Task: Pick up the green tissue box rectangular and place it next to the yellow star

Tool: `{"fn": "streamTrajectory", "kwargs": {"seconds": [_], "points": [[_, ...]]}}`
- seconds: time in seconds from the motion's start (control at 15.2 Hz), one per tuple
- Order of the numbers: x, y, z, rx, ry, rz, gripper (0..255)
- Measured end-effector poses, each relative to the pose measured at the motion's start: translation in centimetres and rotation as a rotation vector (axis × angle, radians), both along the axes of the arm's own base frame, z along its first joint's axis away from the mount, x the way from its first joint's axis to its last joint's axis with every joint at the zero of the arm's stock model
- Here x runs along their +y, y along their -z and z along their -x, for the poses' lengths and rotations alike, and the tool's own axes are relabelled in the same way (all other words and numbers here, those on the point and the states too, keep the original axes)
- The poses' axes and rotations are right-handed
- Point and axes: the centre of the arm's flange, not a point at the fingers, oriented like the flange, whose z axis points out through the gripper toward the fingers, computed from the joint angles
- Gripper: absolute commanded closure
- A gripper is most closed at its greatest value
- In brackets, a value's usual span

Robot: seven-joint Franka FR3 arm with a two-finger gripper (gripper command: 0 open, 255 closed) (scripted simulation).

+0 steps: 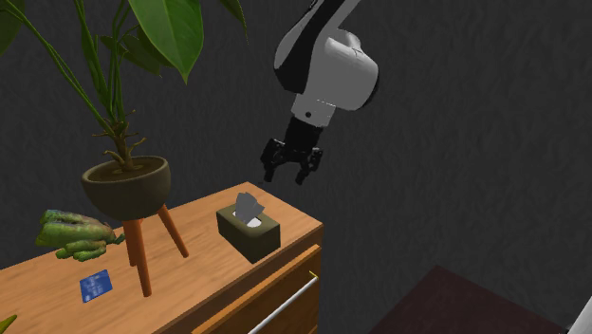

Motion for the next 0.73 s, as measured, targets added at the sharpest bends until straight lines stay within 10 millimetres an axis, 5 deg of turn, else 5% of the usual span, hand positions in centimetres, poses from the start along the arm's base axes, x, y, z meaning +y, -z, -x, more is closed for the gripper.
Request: {"fn": "streamTrajectory", "kwargs": {"seconds": [0.73], "points": [[2.5, 7.1, -9.6, -0.123, 0.031, -0.152, 0]]}}
